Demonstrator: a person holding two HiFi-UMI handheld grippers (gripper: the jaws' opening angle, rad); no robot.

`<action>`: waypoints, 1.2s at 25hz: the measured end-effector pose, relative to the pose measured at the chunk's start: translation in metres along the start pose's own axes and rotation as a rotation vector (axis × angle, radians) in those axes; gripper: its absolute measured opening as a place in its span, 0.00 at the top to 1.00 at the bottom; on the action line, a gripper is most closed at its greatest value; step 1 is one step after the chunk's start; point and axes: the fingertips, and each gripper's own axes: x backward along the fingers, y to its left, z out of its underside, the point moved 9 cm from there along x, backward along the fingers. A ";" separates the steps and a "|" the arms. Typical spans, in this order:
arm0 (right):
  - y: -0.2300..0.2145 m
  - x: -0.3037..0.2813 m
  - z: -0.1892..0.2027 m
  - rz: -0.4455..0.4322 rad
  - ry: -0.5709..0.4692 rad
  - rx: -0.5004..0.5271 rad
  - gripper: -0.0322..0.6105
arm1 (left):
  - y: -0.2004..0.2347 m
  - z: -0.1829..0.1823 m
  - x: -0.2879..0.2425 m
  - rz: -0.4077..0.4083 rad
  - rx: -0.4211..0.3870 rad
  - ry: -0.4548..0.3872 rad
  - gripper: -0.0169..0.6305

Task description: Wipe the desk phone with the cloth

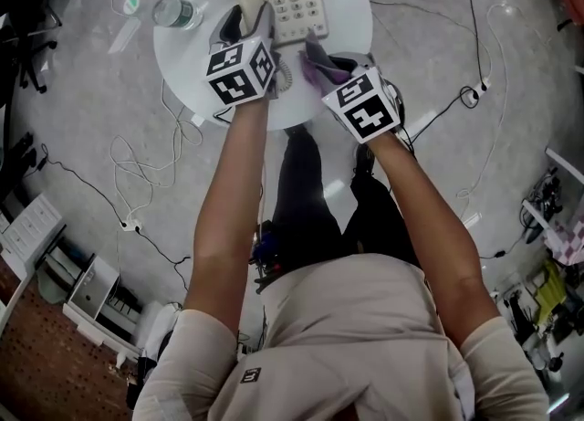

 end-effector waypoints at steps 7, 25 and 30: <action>0.014 -0.014 0.017 -0.074 0.064 0.050 0.73 | -0.009 -0.009 0.025 0.051 -0.070 0.024 0.64; 0.033 0.109 -0.049 -0.019 -0.271 0.130 0.96 | -0.032 -0.091 0.172 0.201 -0.112 -0.133 0.84; 0.036 0.170 -0.070 -0.062 -0.449 0.072 0.96 | -0.051 -0.112 0.224 0.266 -0.165 -0.197 0.94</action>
